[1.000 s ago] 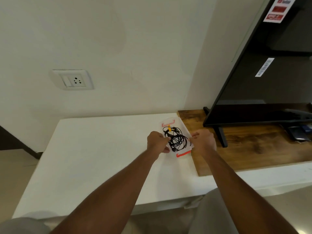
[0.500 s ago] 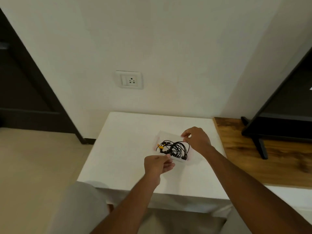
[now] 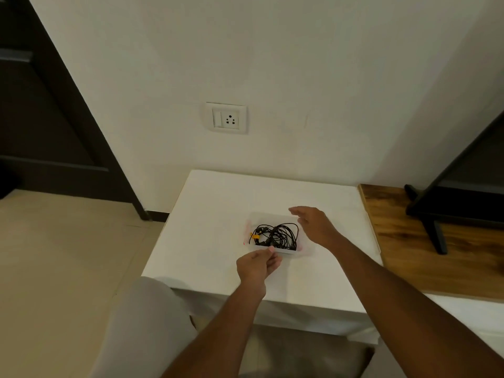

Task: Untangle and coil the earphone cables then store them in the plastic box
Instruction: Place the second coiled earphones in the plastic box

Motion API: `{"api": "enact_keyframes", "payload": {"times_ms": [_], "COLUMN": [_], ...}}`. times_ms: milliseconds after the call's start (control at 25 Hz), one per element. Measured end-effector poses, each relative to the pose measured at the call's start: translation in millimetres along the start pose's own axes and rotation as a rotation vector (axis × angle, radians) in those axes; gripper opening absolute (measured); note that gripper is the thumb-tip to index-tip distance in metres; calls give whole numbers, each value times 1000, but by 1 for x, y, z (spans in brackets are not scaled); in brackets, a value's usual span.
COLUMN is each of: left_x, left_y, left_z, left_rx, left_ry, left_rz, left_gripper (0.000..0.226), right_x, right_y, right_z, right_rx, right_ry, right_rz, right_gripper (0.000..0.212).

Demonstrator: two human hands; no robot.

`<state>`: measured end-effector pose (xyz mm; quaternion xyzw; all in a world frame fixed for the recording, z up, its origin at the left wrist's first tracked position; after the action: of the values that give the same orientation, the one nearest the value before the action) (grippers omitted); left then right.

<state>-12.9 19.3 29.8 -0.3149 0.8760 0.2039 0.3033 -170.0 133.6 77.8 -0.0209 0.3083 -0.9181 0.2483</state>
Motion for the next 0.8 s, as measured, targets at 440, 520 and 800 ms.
{"api": "enact_keyframes", "payload": {"times_ms": [440,520,800], "left_x": [2,-3,-24], "left_y": [-4,-5,9], "left_z": [15,20,-15], "left_rx": [249,327,468], "left_ry": [113,124,492], "left_rz": [124,136,125], "left_gripper": [18,16,12], "right_x": [-76,-83,-105], "right_y": [-11,-7,-42], "right_z": [-77,-82,-38], "right_rx": [-223,-185,122], "right_ry": [91,61,-106], "right_rz": [-322,-310,-591], "right_gripper": [21,28,27]}}
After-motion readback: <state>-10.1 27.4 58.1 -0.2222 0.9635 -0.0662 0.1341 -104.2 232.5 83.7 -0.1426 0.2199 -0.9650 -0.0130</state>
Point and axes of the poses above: each hand's wrist, its own x-axis towards the middle knuckle, its own y-axis out of the palm, z = x × y, the point moved 3 cm from there along x, towards the middle knuckle, and after that the axes turned 14 degrees about x, right-handed, at the moved point
